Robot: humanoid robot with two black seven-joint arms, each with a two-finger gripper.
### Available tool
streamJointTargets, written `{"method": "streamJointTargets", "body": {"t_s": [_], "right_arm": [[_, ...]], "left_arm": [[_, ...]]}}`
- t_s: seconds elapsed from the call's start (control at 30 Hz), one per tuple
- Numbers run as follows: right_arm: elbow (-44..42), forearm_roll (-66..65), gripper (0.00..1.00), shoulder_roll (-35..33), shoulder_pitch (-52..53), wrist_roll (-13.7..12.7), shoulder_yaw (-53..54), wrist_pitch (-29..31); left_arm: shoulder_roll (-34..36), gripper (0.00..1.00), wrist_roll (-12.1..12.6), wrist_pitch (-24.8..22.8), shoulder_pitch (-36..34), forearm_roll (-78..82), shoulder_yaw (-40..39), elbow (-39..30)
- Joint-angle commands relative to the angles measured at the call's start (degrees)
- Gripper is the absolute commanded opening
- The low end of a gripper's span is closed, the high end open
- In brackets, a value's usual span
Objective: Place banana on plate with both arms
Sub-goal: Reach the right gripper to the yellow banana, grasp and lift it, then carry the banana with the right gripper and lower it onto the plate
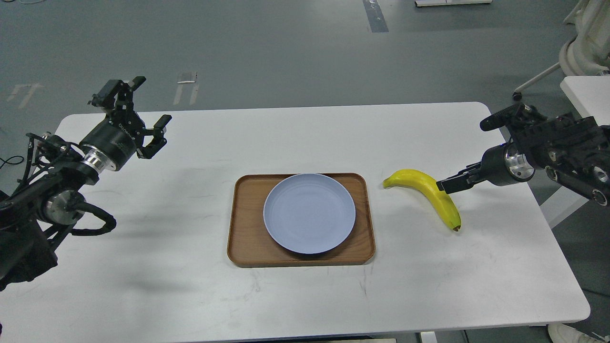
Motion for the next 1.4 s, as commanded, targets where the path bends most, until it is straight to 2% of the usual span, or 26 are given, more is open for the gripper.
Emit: {"method": "streamJointTargets", "body": {"t_s": [0.0,0.2,0.23,0.27,0.33,0.37,0.43,0.5,0.53,0.67,0.9,1.03,1.23,1.37], "right_arm": [[-2.8,0.0,0.98,2.9,-1.4,0.0,-0.4,-2.7],[-4.6,0.2,0.85,5.2,-3.7,0.0,-0.5,-4.3],[-4.6,0.2,0.74,5.3,-3.8,0.0,-0.5,-4.3],[-4.6,0.2,0.68,5.3,-3.9,0.0,-0.5,-4.3],[-4.5,0.2,0.37,5.3,-4.4,0.0,-0.5,-4.7],[-4.4,0.2,0.29,5.3,-4.4,0.0,-0.5,-4.8],[-4.2,0.2,0.16,5.2,-4.4,0.0,-0.5,-4.8],[-4.1,0.2,0.14,5.0,-4.4,0.0,-0.5,-4.8],[-4.0,0.3,0.09,4.8,-4.3,0.0,-0.5,-4.8],[-3.7,0.3,0.04,3.9,-3.5,0.0,-0.5,-4.8],[2.0,0.4,0.06,-1.5,5.9,0.0,-0.1,-4.8],[6.0,1.0,0.06,-1.7,11.0,0.0,-0.1,-4.8],[8.3,2.5,0.07,5.9,14.9,0.0,-0.5,-4.1],[7.2,6.2,0.08,15.3,14.9,0.0,-1.6,-2.1]], "left_arm": [[0.0,1.0,0.0,0.0,-0.1,0.0,-0.2,0.0],[0.1,1.0,0.0,0.0,-0.1,0.0,-0.2,-0.1],[0.2,1.0,0.0,0.0,-0.1,0.0,-0.2,-0.1],[0.2,1.0,0.0,0.0,-0.1,0.0,-0.2,0.0],[0.2,1.0,0.0,0.0,-0.1,0.0,-0.1,-0.1],[0.2,1.0,0.0,0.0,-0.1,0.0,-0.2,-0.1],[0.2,1.0,0.0,0.0,-0.1,0.0,-0.2,-0.1],[0.2,1.0,0.0,0.0,-0.1,0.0,-0.2,-0.1],[0.1,1.0,0.0,0.0,-0.2,0.0,-0.2,-0.1],[0.1,1.0,0.0,0.0,-0.3,0.0,-0.2,-0.1],[0.2,1.0,0.0,0.0,-0.5,0.0,-0.3,-0.1],[0.2,1.0,0.0,0.0,-0.7,0.0,-0.3,-0.1],[0.9,1.0,0.0,0.0,-0.9,0.0,-0.4,-0.1],[1.2,1.0,0.0,0.0,-1.1,-0.1,-0.4,-0.1]]}}
